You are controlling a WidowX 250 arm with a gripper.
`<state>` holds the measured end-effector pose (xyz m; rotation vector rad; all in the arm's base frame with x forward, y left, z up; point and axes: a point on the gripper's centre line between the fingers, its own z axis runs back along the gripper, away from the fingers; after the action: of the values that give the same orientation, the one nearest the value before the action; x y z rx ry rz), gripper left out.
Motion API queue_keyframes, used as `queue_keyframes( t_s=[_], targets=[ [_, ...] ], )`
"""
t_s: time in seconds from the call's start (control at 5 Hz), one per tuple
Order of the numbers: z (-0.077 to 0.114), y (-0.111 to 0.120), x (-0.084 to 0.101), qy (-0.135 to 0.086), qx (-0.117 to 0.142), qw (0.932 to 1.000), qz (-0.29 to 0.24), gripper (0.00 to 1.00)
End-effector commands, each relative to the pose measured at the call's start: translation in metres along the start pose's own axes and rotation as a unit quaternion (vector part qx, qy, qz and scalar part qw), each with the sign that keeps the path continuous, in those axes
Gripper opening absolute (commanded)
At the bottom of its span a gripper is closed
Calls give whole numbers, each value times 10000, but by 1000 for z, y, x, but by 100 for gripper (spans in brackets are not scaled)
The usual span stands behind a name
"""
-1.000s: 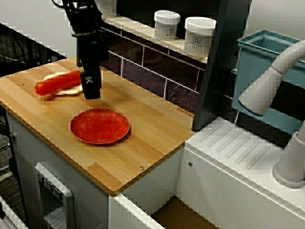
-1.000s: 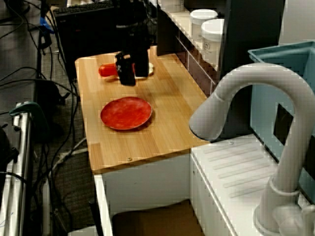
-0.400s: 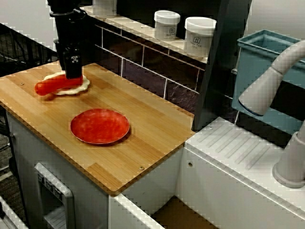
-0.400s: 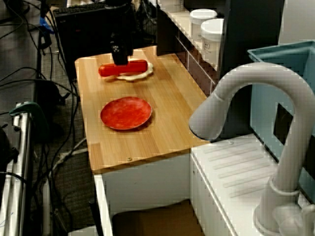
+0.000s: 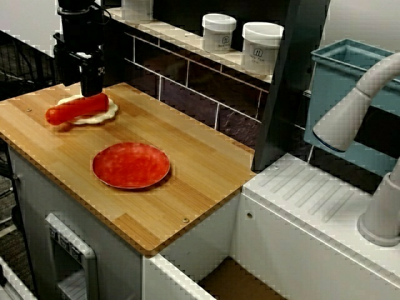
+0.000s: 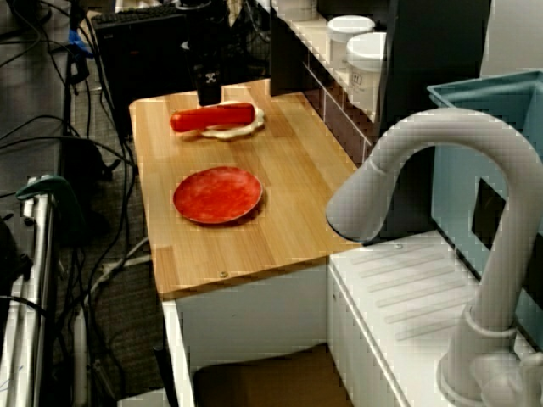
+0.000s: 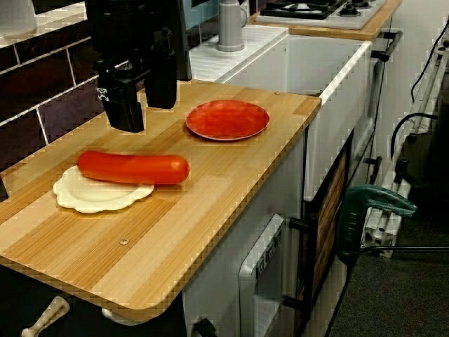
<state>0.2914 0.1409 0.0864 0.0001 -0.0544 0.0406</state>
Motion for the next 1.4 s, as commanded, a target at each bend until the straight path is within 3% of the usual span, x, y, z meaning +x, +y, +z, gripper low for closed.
queue_keyframes(
  t_s=[0.0,0.6,0.8,1.2],
  targets=[
    [12,4,-8,-164,298,9994,27,100],
    [10,26,-31,-241,285,9985,-395,100],
    [8,36,-32,-300,180,9992,-189,100],
    [-18,30,-42,-264,9,9995,172,100]
  ],
)
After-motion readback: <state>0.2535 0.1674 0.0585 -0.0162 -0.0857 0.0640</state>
